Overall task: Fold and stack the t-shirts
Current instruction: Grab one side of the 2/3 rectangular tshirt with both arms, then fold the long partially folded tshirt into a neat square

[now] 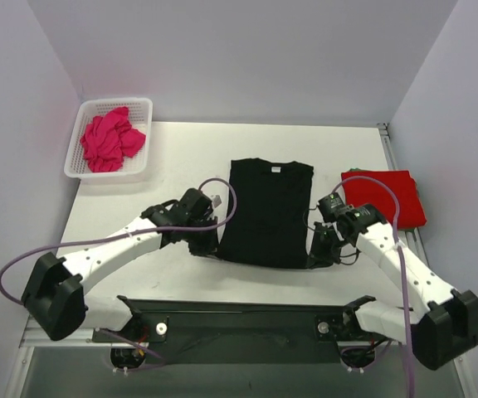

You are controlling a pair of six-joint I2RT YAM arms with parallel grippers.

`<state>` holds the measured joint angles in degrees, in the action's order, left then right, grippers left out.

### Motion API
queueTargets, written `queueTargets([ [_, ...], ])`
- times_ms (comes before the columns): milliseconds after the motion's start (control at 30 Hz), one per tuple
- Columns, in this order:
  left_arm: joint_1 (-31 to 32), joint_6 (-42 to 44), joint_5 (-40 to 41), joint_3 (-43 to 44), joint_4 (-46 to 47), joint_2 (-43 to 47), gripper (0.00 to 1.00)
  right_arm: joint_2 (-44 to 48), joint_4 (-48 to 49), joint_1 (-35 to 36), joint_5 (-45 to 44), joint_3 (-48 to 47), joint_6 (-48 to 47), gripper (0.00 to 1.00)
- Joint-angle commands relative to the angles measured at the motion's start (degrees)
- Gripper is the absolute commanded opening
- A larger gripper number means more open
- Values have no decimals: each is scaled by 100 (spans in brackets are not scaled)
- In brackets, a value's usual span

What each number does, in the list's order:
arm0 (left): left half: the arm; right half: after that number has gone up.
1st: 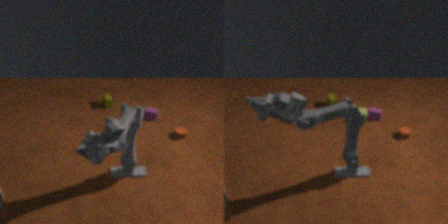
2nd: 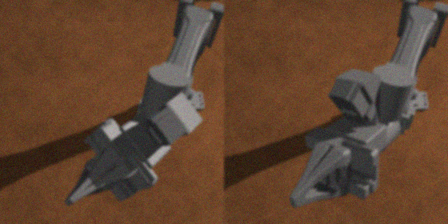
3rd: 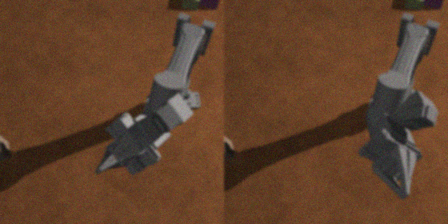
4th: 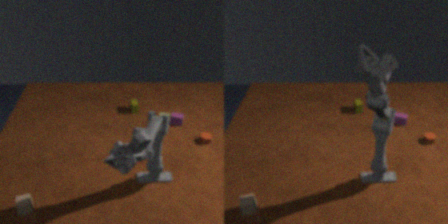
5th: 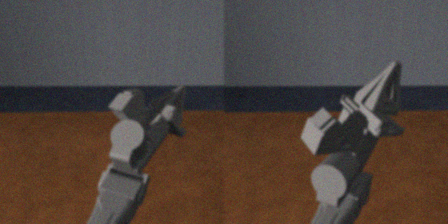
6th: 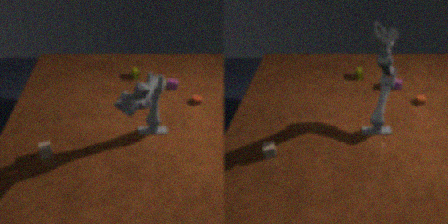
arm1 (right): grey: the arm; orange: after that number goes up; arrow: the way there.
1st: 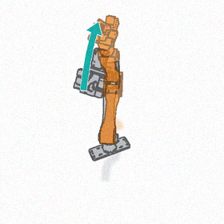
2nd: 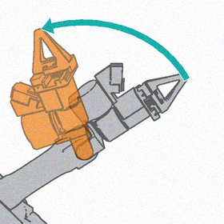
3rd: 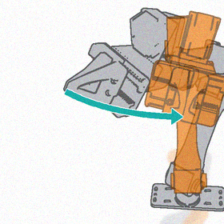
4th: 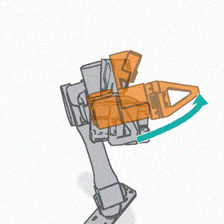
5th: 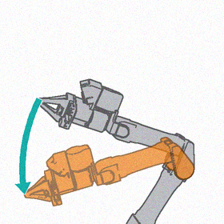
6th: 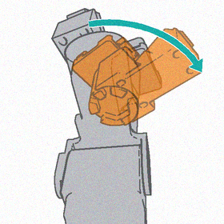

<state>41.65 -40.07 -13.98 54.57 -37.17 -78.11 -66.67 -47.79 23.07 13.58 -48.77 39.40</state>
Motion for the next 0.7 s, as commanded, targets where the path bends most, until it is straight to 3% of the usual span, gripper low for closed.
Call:
queueTargets([
  [0, 89, -53, 9, -130, -888, 585, 0, 549, -1161, 145, -295, -132, 402, 0],
  [100, 203, -220, -157, -297, -1291, 1103, 0, 848, -1557, 320, -304, -272, 586, 0],
  [367, 423, -729, -289, 238, -2031, 1948, 0, 1060, -2208, 1103, -523, -1116, 1272, 0],
  [667, 152, -616, -351, 678, -1496, 1483, 0, 349, -2226, 963, -1244, -2187, 1000, 0],
])
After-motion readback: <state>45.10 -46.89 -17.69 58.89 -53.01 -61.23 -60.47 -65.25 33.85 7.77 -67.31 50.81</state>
